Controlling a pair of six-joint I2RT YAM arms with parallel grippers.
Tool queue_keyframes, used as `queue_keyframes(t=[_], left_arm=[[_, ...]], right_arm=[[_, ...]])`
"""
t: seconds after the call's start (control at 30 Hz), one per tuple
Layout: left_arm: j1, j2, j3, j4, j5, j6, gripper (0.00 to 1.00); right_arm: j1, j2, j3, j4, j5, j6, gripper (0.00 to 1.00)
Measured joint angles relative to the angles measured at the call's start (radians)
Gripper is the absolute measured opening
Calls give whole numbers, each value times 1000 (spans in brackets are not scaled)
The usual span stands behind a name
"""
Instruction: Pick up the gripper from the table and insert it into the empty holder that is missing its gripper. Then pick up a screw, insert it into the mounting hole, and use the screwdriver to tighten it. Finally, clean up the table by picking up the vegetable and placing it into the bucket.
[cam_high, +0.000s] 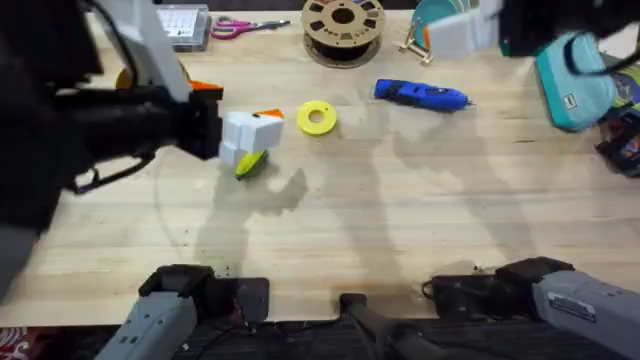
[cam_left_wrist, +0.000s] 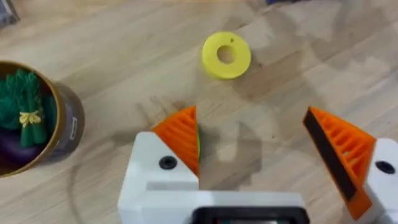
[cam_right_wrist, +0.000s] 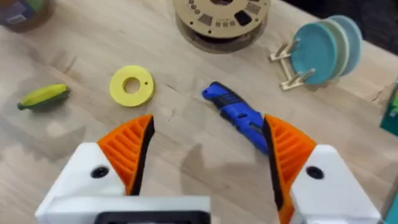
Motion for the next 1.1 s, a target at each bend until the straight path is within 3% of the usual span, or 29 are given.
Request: queue_keyframes(t=[0.27, 0.43, 0.63, 0.7, 0.77, 1.1], left_arm=[[0, 117, 18, -6, -24, 15, 985], [0, 119, 19, -17, -38, 15, 985], [-2, 162, 45, -216, -179, 35, 985], [-29, 259, 46, -212, -267, 52, 985], [-46, 322, 46, -206, -303, 58, 985], [-98, 631, 46, -101, -374, 57, 992]], right_arm=[[-1, -158, -217, 60, -19, 45, 998], [-1, -210, -274, 60, -23, 58, 997], [-1, -211, -276, 62, -23, 59, 997], [-1, -210, -276, 62, -23, 59, 998], [-1, -211, -276, 62, -23, 59, 998], [-1, -211, -276, 61, -23, 59, 998]])
